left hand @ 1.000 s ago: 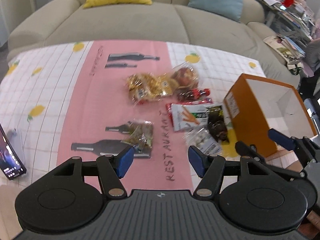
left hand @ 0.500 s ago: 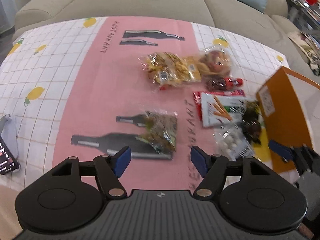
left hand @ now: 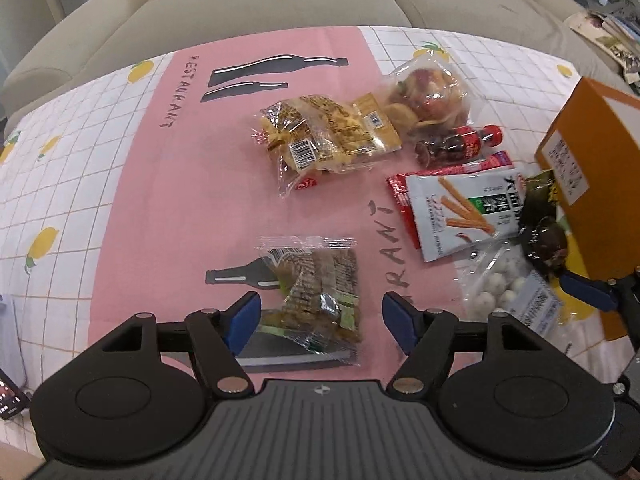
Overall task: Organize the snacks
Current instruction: 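Grasp the small clear bag of brown nut snack with the left gripper, then grasp the white bag of white balls with the right gripper while the left lifts its bag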
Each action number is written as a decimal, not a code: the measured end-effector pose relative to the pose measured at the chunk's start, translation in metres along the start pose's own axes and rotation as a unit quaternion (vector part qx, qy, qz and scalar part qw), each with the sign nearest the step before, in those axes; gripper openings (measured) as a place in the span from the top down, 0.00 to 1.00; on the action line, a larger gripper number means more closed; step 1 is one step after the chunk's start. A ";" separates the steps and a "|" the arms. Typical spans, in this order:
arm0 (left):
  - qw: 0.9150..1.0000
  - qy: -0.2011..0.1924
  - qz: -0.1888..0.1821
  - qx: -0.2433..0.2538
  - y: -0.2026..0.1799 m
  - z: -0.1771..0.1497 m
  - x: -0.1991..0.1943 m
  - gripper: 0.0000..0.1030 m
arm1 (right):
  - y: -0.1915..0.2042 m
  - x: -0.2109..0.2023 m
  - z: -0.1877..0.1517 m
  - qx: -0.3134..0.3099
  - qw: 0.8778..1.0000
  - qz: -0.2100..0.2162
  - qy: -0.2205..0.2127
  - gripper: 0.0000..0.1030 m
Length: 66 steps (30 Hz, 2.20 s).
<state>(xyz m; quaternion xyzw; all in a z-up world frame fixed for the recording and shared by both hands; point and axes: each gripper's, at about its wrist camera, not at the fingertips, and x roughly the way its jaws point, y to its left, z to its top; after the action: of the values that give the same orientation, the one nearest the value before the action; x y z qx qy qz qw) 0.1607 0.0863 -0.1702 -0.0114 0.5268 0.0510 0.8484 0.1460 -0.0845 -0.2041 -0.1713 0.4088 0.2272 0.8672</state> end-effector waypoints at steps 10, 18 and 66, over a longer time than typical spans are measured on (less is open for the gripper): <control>1.000 0.009 0.015 0.021 -0.006 -0.004 0.019 0.35 | -0.008 0.007 -0.001 0.036 0.999 0.020 0.011 0.35; 1.000 0.007 0.010 0.011 -0.006 -0.004 0.012 0.46 | -0.007 0.003 0.000 0.042 0.998 0.033 0.015 0.40; 0.996 0.039 -0.009 -0.084 -0.003 -0.034 0.009 0.33 | -0.008 -0.012 -0.005 0.058 0.997 0.038 0.020 0.43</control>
<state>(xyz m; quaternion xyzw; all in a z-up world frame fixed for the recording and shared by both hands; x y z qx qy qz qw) 0.1349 0.0814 -0.1932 -0.0894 0.5534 0.0868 0.8235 0.1401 -0.0967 -0.1964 -0.1095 0.4447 0.2321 0.8581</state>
